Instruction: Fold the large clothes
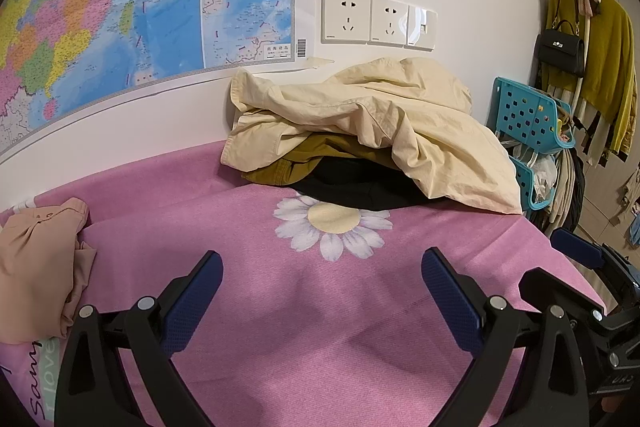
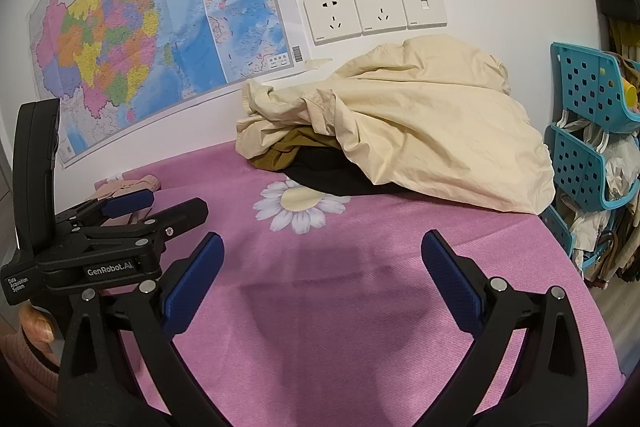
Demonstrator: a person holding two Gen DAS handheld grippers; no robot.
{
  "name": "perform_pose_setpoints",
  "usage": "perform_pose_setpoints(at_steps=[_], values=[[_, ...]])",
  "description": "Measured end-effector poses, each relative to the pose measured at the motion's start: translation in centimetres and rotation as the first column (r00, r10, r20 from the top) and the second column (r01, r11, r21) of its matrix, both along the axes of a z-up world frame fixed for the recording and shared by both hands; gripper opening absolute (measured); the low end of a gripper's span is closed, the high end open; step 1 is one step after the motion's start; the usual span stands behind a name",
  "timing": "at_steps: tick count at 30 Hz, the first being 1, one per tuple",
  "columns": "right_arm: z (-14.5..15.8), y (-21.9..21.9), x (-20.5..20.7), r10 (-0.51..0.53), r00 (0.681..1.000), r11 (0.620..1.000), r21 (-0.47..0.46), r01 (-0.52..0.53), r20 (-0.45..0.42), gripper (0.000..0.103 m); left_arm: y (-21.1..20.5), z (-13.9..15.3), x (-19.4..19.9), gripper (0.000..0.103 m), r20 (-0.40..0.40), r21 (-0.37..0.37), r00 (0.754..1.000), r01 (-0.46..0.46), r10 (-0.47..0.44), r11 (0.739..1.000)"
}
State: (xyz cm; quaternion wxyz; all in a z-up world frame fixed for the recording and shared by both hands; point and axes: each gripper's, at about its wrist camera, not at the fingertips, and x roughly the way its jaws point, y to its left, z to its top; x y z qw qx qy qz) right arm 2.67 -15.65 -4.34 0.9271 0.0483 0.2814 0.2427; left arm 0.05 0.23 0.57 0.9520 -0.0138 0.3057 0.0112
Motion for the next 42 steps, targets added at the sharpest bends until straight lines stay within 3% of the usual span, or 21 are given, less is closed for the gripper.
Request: perform_pose_setpoints(at_steps=[30,35,42], values=[[-0.2,0.4,1.5,0.019,1.0,1.0,-0.015,-0.019,-0.003,0.097,0.0,-0.7,1.1,0.096,-0.022,-0.01,1.0,0.0,0.0,1.0],[0.2,1.1,3.4,0.049,0.999,0.997,-0.062,-0.048,0.012,0.097,0.6,-0.9,2.3,0.096,-0.033,0.003,0.999,-0.013,0.013,1.0],[1.1,3.8,10.4,0.082,0.995,0.979,-0.192,-0.071,0.049,0.097,3.6,-1.6,6.3,0.096,-0.076,0.022,0.994,-0.073,0.075,0.997]])
